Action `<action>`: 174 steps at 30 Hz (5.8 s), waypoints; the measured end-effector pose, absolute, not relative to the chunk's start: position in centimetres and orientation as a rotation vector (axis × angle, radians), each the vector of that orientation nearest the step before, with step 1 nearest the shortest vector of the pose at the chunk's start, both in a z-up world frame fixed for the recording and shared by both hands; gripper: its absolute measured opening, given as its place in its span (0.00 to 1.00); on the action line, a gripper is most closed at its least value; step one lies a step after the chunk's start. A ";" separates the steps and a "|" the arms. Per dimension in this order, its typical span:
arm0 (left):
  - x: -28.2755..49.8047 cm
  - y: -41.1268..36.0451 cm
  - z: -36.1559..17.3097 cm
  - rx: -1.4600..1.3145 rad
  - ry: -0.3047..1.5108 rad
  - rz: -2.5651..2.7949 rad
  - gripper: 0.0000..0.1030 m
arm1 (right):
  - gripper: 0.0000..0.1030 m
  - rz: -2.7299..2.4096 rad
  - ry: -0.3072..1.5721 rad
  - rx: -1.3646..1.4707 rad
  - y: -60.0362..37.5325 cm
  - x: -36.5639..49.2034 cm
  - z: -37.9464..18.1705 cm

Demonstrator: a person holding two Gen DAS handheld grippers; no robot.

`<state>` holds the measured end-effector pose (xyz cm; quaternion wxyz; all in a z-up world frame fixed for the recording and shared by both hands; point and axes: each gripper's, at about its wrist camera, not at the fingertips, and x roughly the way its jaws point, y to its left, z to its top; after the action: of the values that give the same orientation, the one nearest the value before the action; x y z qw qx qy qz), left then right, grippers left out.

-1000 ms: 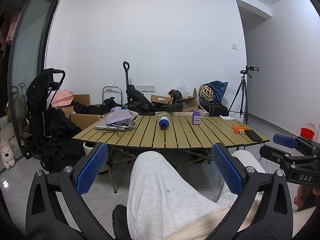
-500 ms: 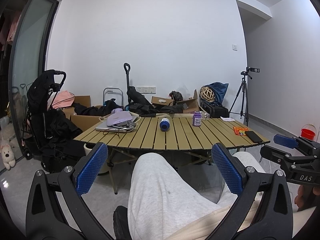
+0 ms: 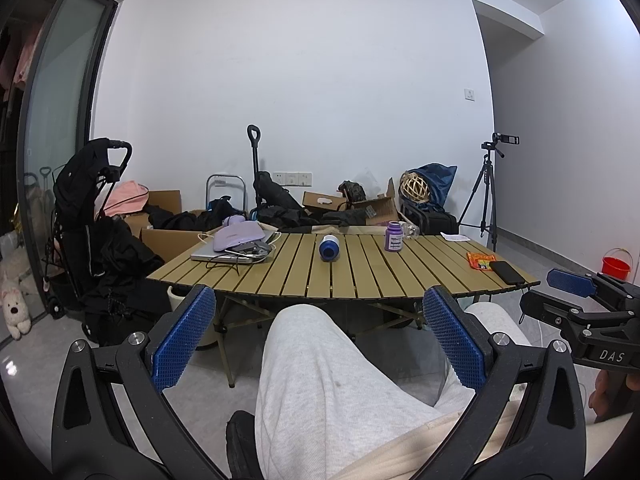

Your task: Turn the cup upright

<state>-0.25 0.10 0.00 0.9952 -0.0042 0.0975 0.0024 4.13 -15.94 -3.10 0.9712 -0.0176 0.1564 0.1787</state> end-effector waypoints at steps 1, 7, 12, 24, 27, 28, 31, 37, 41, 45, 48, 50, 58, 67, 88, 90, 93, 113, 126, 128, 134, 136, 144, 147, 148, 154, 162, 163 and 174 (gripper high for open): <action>-0.3 0.1 0.0 -0.008 0.195 0.005 1.00 | 0.78 0.361 0.316 -0.036 -15.9 4.1 -3.1; -0.2 0.0 0.0 -0.009 0.199 0.005 1.00 | 0.78 0.360 0.316 -0.035 -15.9 4.1 -3.1; -0.1 0.0 0.0 -0.009 0.202 0.004 1.00 | 0.78 0.359 0.317 -0.035 -15.7 4.1 -3.3; 0.0 0.0 -0.2 -0.009 0.203 0.004 1.00 | 0.78 0.360 0.318 -0.034 -16.1 4.2 -3.0; 0.0 0.0 -0.2 -0.009 0.202 0.004 1.00 | 0.78 0.359 0.319 -0.034 -16.1 4.2 -3.0; 0.0 0.0 -0.2 -0.009 0.203 0.004 1.00 | 0.78 0.359 0.319 -0.034 -16.2 4.2 -2.9; 0.0 0.0 -0.2 -0.010 0.204 0.004 1.00 | 0.78 0.359 0.319 -0.033 -16.2 4.2 -2.9; 0.1 -0.1 -0.5 -0.007 0.210 0.002 1.00 | 0.78 0.359 0.320 -0.033 -16.2 4.2 -3.0; 0.2 -0.1 -0.5 -0.007 0.211 0.002 1.00 | 0.78 0.360 0.319 -0.033 -16.3 4.2 -3.0; 0.4 -0.2 -0.8 -0.009 0.225 -0.006 1.00 | 0.78 0.358 0.328 -0.025 -16.3 4.3 -3.3; 1.8 -0.5 -1.2 -0.005 0.256 -0.026 1.00 | 0.78 0.344 0.346 -0.017 -16.3 5.3 -4.0; 4.0 -0.4 -0.8 0.017 0.293 -0.058 1.00 | 0.78 0.352 0.379 -0.033 -16.1 6.9 -4.6; 17.3 -0.1 -0.9 0.094 0.387 -0.082 1.00 | 0.78 0.369 0.402 -0.108 -16.1 19.6 -4.6; 34.5 4.4 -2.2 -0.104 0.524 -0.061 1.00 | 0.78 0.421 0.544 -0.104 -12.6 37.0 -4.9; 59.0 9.6 -7.3 -0.126 0.647 -0.020 1.00 | 0.76 0.427 0.823 0.134 -1.6 71.5 -16.3; 60.1 9.5 -7.6 -0.124 0.652 -0.026 0.99 | 0.68 0.466 0.830 0.140 -1.7 71.8 -16.6; 61.6 9.1 -8.1 -0.153 0.675 -0.039 0.93 | 0.68 0.527 0.832 0.074 -2.3 70.8 -16.4; 67.7 2.9 -13.2 -0.076 0.894 -0.131 0.35 | 0.70 0.808 0.762 -0.115 -8.1 66.4 -16.3; 67.2 -0.8 -10.4 0.089 0.924 -0.422 0.84 | 0.70 0.668 0.777 -0.029 -12.5 68.7 -15.7; 68.0 -2.2 -11.9 0.217 0.973 -0.428 0.86 | 0.70 0.632 0.778 -0.047 -12.8 68.7 -15.5; 71.0 -1.6 -14.7 0.223 1.096 -0.335 0.58 | 0.70 0.651 0.755 -0.066 -12.6 68.1 -15.0; 70.9 -1.3 -14.4 0.226 1.070 -0.312 0.58 | 0.70 0.639 0.751 -0.062 -12.6 68.2 -14.9; 69.6 -0.8 -9.6 0.151 0.728 -0.332 0.58 | 0.72 0.765 0.722 0.090 -13.2 72.4 -9.8; 69.6 -0.7 -7.9 0.098 0.591 -0.343 0.58 | 0.76 0.882 0.750 0.199 -12.5 76.1 -7.9; 69.8 -0.6 -7.6 0.082 0.555 -0.342 0.58 | 0.76 0.901 0.770 0.221 -12.0 77.5 -7.6; 70.9 -0.6 -6.8 0.108 0.405 -0.356 0.58 | 0.76 0.997 0.885 0.302 -9.1 81.5 -8.6; 73.1 -0.2 -7.1 0.083 0.446 -0.438 0.60 | 0.66 0.993 0.860 0.223 -7.4 83.1 -8.4; 73.5 0.2 -7.1 0.053 0.451 -0.465 0.60 | 0.66 0.969 0.817 0.140 -7.0 82.9 -7.7; 77.0 -0.4 -7.4 -0.005 0.412 -0.537 0.58 | 0.66 0.971 0.570 -0.255 -7.1 83.8 -6.8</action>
<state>76.98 -0.39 -7.44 0.9433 -0.0023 0.2023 -0.2634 83.84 -7.13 -6.80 0.8380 -0.1207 0.2693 0.4591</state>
